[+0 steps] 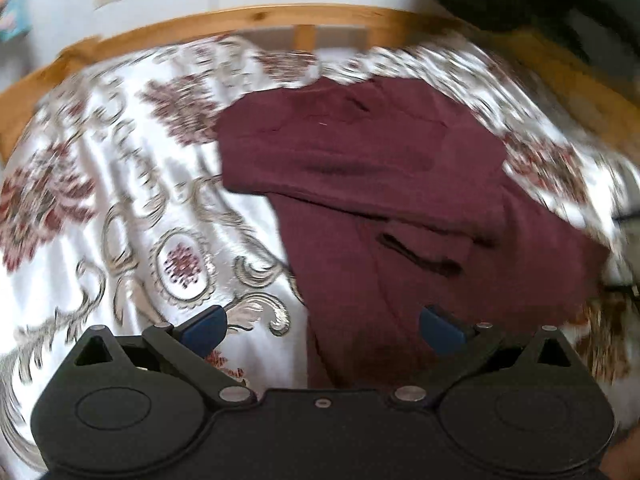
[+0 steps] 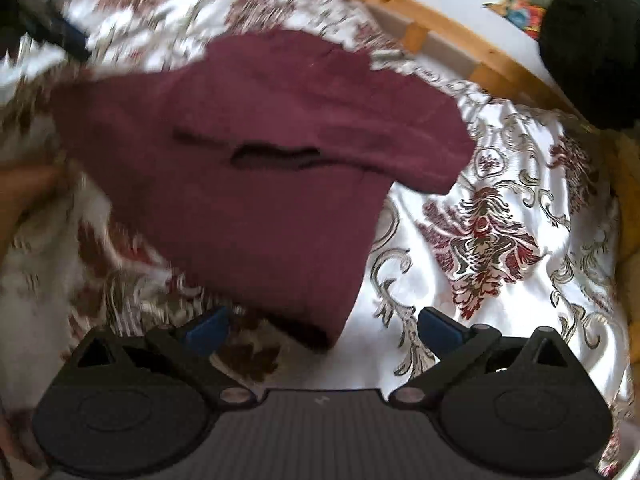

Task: Fold small clothes
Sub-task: 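Release the folded sleeve and lift both tools away from the shirt, then grasp the maroon shirt hem with the right tool and lift it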

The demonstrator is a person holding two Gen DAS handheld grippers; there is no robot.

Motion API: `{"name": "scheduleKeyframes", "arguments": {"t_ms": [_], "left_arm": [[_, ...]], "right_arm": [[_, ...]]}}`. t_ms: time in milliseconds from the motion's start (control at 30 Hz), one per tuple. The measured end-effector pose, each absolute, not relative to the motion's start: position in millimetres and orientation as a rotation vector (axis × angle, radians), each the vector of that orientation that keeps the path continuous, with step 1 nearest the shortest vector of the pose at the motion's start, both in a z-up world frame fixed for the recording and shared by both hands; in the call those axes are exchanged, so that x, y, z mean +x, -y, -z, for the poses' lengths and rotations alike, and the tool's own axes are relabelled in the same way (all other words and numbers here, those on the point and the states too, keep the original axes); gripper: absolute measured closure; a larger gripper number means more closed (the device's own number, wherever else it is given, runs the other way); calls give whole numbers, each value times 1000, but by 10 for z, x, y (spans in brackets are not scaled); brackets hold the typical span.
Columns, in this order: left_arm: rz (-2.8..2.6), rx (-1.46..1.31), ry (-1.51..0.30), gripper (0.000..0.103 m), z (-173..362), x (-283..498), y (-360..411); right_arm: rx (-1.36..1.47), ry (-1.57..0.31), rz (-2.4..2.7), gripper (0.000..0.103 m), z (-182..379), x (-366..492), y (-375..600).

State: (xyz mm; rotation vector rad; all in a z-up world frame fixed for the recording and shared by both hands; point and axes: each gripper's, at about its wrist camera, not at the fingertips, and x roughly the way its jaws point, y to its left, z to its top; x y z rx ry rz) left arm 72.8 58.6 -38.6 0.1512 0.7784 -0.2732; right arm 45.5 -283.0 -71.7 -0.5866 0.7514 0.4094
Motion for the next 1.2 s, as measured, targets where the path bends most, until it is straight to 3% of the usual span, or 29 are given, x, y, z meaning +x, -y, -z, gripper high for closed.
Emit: {"name": "scheduleKeyframes", "arguments": {"t_ms": [167, 367, 467, 567, 600, 633, 733, 1033, 1200], "left_arm": [[358, 325, -794, 1, 399, 633, -523], [456, 378, -843, 1, 456, 604, -413], [489, 403, -845, 1, 507, 565, -318], [517, 425, -848, 1, 563, 526, -235], [520, 437, -845, 1, 582, 517, -200], [525, 452, -838, 1, 600, 508, -161], [536, 485, -811, 1, 636, 505, -43], [602, 529, -771, 1, 830, 649, 467], [636, 489, -749, 1, 873, 772, 798]], "right_arm": [[-732, -743, -307, 0, 953, 446, 2678], [-826, -582, -339, 2, 1004, 387, 2501], [-770, -565, -379, 18, 925, 364, 2499], [-672, -558, -397, 46, 822, 405, 2570], [-639, -553, -403, 63, 786, 418, 2594], [-600, -551, -413, 73, 745, 448, 2623], [-449, -563, -451, 82, 616, 577, 2744], [166, -659, -500, 87, 424, 1298, 3250], [289, -689, -501, 87, 499, 1449, 3375]]}}
